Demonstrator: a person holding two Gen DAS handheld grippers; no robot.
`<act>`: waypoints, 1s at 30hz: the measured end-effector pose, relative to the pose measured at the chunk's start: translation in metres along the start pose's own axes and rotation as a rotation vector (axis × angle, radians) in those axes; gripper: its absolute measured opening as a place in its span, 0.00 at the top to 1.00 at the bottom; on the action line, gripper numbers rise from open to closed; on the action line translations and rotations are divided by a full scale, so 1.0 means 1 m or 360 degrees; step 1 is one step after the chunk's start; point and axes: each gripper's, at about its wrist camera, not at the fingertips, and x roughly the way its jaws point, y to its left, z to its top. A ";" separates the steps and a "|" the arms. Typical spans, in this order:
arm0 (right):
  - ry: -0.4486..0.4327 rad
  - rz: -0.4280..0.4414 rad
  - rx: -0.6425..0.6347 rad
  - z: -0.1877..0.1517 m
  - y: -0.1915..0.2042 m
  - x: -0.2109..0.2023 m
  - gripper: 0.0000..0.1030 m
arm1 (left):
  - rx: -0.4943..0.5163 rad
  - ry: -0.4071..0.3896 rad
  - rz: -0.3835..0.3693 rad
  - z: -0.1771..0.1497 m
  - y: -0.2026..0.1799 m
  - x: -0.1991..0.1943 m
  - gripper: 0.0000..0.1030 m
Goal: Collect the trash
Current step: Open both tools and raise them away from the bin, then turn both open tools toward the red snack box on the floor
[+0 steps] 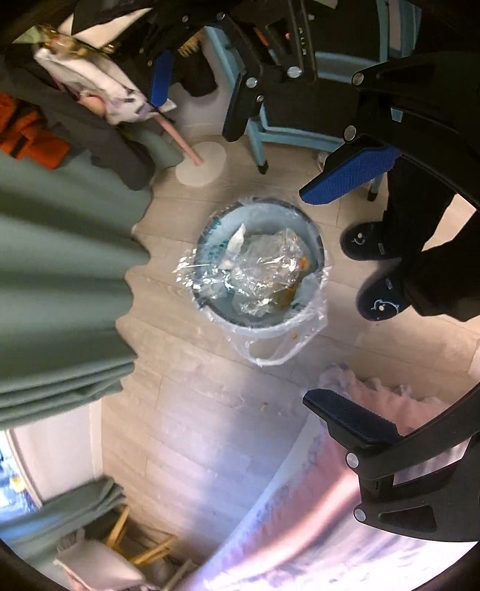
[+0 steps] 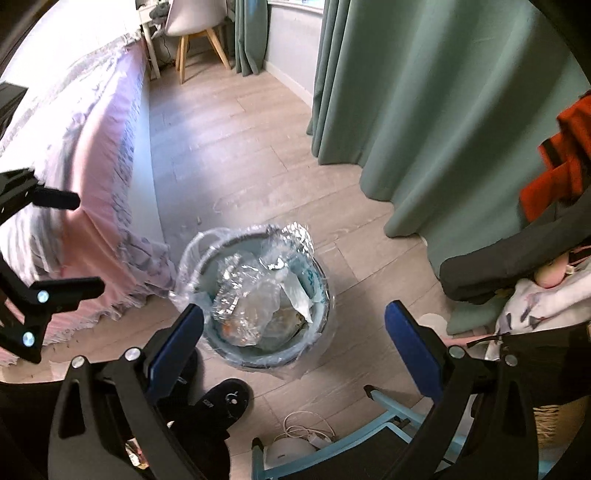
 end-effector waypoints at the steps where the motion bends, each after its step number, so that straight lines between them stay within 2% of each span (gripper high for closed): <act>1: -0.0007 0.0001 -0.0005 0.001 0.001 -0.006 0.07 | -0.0020 -0.0016 0.0011 -0.002 0.001 -0.011 0.06; 7: -0.0040 0.0082 -0.0129 0.012 0.020 -0.039 0.07 | -0.0204 -0.0100 0.0098 -0.025 0.011 -0.061 0.06; 14: -0.0063 0.0233 -0.0499 0.017 0.080 -0.055 0.07 | -0.0485 -0.0141 0.0208 -0.078 0.033 -0.099 0.06; 19: -0.0128 0.0363 -0.0717 0.016 0.138 -0.064 0.07 | -0.0658 -0.0157 0.0290 -0.134 0.047 -0.123 0.06; 23: -0.0163 0.0406 -0.0880 0.008 0.189 -0.071 0.07 | -0.0829 -0.0193 0.0368 -0.190 0.059 -0.143 0.06; 30: -0.0243 0.0514 -0.1115 -0.005 0.276 -0.112 0.07 | -0.1128 -0.0198 0.0492 -0.294 0.075 -0.184 0.06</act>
